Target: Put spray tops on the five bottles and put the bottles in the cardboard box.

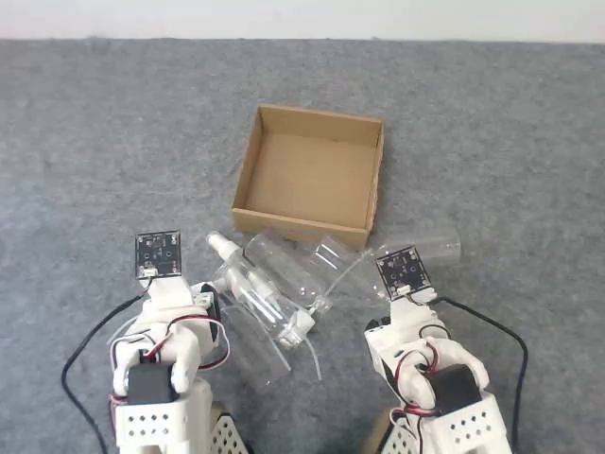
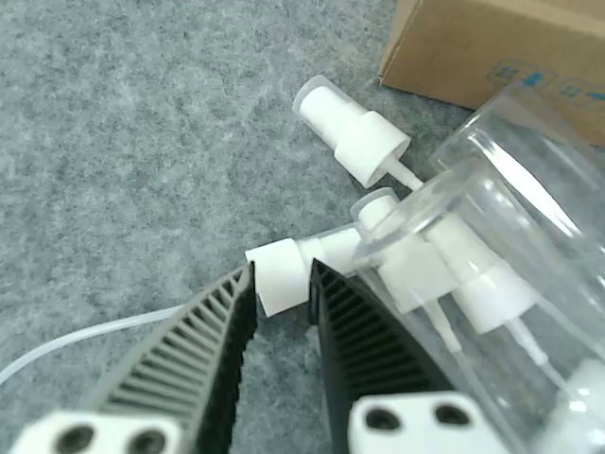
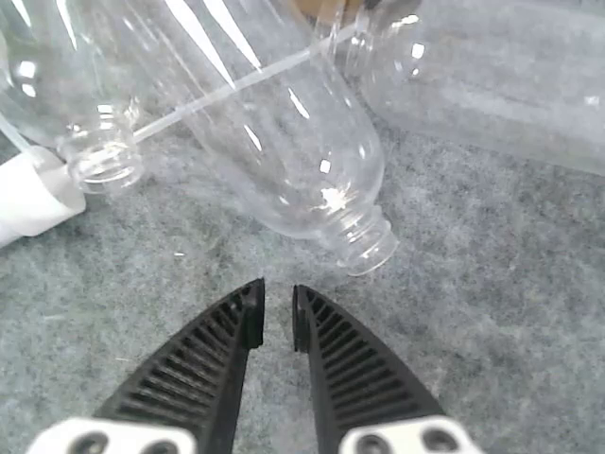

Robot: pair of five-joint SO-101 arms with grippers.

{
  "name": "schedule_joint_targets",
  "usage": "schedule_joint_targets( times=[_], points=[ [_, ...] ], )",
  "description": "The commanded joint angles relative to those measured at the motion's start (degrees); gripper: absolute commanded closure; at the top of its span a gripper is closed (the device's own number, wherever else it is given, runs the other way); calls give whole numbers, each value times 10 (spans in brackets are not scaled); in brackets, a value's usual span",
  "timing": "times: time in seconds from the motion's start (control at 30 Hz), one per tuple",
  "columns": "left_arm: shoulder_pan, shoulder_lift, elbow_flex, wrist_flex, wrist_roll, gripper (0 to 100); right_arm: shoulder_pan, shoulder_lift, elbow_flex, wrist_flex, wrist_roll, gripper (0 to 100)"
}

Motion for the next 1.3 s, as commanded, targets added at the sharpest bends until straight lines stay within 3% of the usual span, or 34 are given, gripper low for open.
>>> schedule_joint_targets(
  times=[0.0,0.47,0.8,1.27],
  points=[
    [1,-8,-5,3,5,916,-5,-10,14,2,8,992],
    [1,-8,-5,3,5,916,-44,-10,14,2,8,992],
    [1,-8,-5,3,5,916,14,-11,-8,7,9,992],
    [1,-8,-5,3,5,916,241,-11,-215,22,10,992]
  ],
)
